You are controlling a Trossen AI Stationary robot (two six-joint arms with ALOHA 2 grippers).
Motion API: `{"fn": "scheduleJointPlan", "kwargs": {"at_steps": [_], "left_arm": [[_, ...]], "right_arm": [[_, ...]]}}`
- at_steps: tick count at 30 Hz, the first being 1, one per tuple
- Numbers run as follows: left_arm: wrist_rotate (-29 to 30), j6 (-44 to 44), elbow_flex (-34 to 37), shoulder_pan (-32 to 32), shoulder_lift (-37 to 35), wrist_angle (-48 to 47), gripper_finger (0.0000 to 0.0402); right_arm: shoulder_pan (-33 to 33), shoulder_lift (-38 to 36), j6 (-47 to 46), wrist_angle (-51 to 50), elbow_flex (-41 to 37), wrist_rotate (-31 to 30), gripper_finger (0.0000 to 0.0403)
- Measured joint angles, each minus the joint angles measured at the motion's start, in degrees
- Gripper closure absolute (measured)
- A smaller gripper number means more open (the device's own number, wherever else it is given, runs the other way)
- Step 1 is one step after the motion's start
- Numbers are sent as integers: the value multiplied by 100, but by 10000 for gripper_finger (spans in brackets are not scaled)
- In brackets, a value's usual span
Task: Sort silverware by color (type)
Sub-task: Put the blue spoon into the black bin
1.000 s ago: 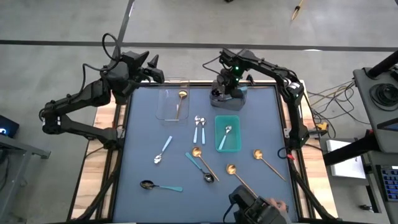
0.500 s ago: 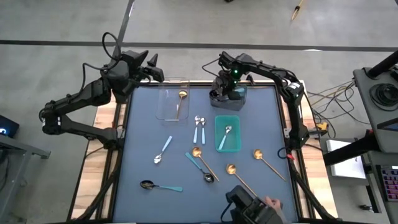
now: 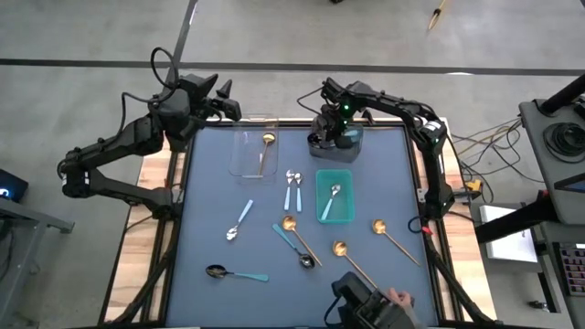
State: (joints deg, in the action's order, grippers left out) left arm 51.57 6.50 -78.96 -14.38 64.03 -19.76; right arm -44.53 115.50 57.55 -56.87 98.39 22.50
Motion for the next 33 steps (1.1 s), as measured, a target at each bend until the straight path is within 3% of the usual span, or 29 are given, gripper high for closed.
{"fn": "scheduleJointPlan", "kwargs": {"at_steps": [6, 12, 33], "left_arm": [[1, 0, 0, 1, 0, -14, 232], [1, 0, 0, 1, 0, -76, 232], [2, 0, 0, 1, 0, -95, 232]], "right_arm": [[0, 0, -298, 17, -148, -45, 394], [0, 0, -351, 21, -225, -466, 394], [13, 19, -287, 106, -230, -458, 394]]}}
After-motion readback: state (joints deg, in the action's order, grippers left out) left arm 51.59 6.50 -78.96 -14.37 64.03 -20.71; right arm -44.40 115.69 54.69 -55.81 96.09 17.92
